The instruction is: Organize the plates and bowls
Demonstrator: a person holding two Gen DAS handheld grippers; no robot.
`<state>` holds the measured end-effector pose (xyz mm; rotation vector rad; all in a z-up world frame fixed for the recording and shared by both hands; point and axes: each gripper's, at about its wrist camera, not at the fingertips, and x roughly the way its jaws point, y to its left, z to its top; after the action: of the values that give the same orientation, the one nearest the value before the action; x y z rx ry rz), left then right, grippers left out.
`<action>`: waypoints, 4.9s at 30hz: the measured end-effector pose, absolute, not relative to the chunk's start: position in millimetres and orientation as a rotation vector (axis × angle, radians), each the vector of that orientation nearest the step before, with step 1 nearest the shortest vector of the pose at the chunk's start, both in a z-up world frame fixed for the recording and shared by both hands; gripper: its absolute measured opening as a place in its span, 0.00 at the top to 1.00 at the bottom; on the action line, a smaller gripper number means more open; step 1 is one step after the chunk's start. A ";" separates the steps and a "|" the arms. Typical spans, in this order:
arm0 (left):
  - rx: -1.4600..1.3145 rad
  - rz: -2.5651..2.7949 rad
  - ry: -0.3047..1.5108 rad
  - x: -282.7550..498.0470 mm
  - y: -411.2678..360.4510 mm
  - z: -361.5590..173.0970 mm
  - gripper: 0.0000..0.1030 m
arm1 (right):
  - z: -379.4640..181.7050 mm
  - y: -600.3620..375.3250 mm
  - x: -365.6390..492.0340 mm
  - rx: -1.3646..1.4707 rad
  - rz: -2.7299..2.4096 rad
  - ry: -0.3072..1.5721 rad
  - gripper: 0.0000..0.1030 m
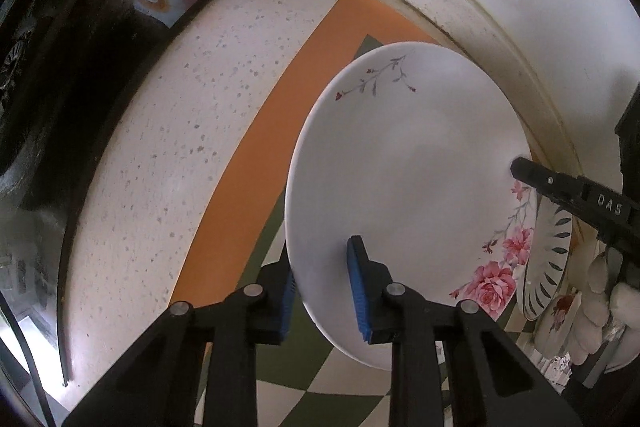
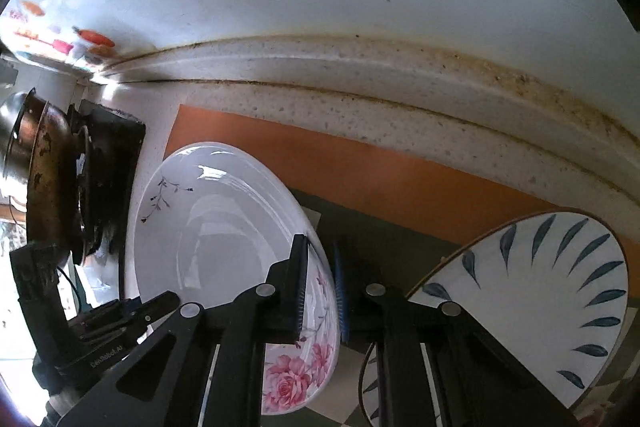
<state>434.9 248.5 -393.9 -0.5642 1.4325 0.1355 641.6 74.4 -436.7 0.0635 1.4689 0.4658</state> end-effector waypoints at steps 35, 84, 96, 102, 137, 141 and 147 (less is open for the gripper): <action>-0.255 -0.102 1.468 283.2 56.9 -329.3 0.79 | -369.4 -157.5 342.2 0.316 0.343 1.381 0.92; -0.096 -0.028 1.609 311.0 27.9 -323.7 0.77 | -397.8 -194.4 324.6 0.357 0.267 1.491 0.90; -0.192 -0.024 1.456 424.4 44.5 -285.9 0.64 | -313.3 -174.1 412.2 0.387 0.338 1.330 0.58; -0.270 -0.022 1.500 490.3 55.3 -324.9 0.64 | -324.5 -166.6 497.3 0.394 0.264 1.317 0.58; -0.246 -0.092 1.459 482.8 62.0 -312.9 0.86 | -373.7 -158.3 557.0 0.314 0.217 1.376 0.94; -0.248 -0.088 1.432 454.7 65.1 -288.0 0.86 | -351.9 -161.2 531.3 0.318 0.254 1.348 0.94; -0.239 -0.074 1.401 403.4 62.1 -260.7 0.86 | -327.5 -169.3 479.9 0.325 0.303 1.316 0.94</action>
<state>403.4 62.1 -260.7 -0.2392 1.4008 -0.0744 479.9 -169.3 -327.5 0.3254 1.3161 0.3030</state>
